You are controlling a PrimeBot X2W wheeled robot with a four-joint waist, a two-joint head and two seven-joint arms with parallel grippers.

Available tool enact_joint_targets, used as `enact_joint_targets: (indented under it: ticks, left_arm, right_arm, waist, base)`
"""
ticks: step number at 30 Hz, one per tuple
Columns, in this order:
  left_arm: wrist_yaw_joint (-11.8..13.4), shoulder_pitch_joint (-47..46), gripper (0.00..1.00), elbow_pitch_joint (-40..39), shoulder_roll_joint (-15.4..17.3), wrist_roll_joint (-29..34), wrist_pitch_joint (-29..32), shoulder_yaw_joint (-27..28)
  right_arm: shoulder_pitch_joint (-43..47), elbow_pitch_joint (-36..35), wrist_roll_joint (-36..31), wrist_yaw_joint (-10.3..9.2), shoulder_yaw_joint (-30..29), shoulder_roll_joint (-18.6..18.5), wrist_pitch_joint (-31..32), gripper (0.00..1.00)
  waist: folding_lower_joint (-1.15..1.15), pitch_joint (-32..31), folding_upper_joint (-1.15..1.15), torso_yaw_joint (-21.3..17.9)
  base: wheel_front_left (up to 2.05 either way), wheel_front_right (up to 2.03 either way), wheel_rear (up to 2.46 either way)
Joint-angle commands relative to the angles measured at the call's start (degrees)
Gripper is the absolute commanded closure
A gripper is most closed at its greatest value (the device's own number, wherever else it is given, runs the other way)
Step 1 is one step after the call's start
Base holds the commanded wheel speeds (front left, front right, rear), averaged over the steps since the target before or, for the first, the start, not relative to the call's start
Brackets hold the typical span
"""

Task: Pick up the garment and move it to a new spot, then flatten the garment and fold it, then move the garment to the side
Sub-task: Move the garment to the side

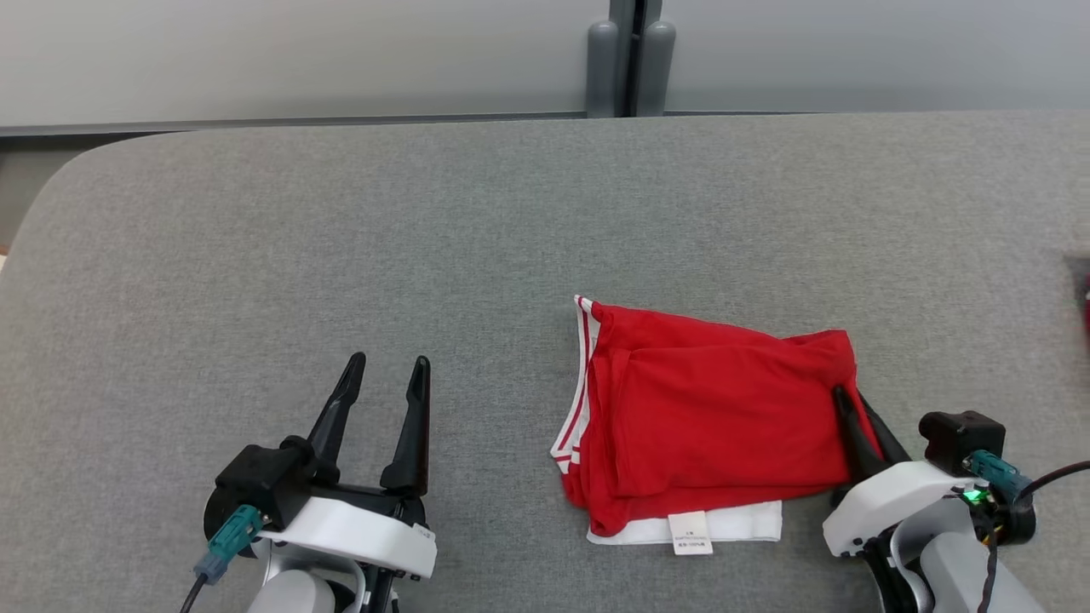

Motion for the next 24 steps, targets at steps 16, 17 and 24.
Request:
enact_joint_targets:
  ticks: [16, 17, 24]
  left_arm:
    - [-0.99, -2.40, 0.00, -2.28, 0.25, 1.30, -0.06, -0.05]
    - [-1.06, -2.80, 0.00, -2.39, 0.24, 1.61, -0.05, -0.08]
    - [-1.86, -7.61, 0.00, -2.98, 0.25, 4.29, -0.06, -2.06]
  right_arm:
    - [-6.96, -11.71, -13.38, -0.04, 4.97, -14.63, -1.17, 1.00]
    - [-8.10, -11.95, -13.96, -0.04, 5.87, -16.10, -1.17, 1.00]
    - [-16.04, -9.65, -13.14, -0.04, 6.48, -25.17, -1.18, 1.00]
  waist:
    - [0.00, 2.43, 0.00, -10.97]
    - [0.00, 3.31, 0.00, -11.72]
    - [0.00, 9.43, 0.00, -14.91]
  base:
    - [0.00, 0.00, 0.00]
    - [0.00, 0.00, 0.00]
    - [0.00, 0.00, 0.00]
